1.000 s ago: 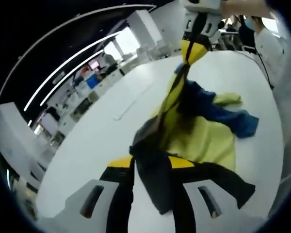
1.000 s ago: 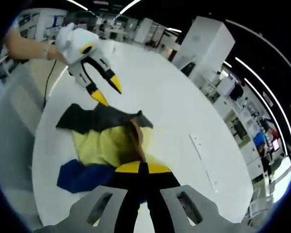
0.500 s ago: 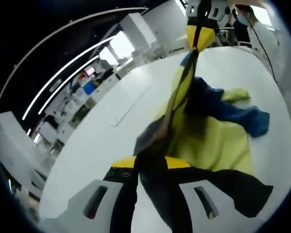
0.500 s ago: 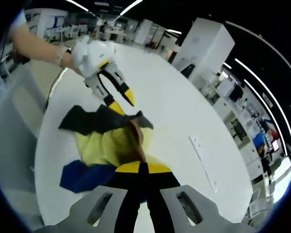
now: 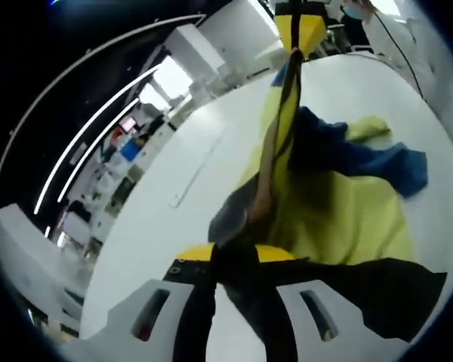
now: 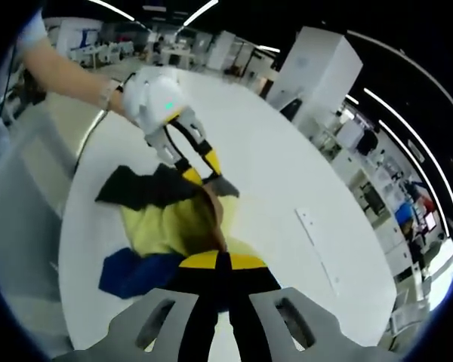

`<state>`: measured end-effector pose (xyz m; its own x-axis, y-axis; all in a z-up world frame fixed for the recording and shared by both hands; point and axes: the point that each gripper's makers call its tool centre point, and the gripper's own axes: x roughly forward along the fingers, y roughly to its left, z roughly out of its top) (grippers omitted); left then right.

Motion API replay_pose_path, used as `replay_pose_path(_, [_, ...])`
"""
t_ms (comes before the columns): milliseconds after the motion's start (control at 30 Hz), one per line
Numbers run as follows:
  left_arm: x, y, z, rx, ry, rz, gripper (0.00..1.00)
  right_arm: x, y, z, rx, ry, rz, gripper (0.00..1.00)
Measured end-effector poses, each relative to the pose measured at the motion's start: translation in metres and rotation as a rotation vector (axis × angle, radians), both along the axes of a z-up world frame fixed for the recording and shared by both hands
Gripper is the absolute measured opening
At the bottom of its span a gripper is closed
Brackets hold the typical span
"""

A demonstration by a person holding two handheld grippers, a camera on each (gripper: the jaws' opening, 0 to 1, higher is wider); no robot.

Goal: Fold the garment on the visible template until the final outline fits inside the template.

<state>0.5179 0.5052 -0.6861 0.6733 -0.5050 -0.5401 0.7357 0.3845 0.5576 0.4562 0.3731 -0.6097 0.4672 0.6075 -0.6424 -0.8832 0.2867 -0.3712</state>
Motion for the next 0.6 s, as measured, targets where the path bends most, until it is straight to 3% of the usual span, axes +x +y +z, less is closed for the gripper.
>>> replay_pose_path(600, [0.0049,0.0008,-0.0010,0.029,0.029,-0.021,0.00,-0.0096,-0.0033,0.0018,0.025,0.019,-0.009,0.03])
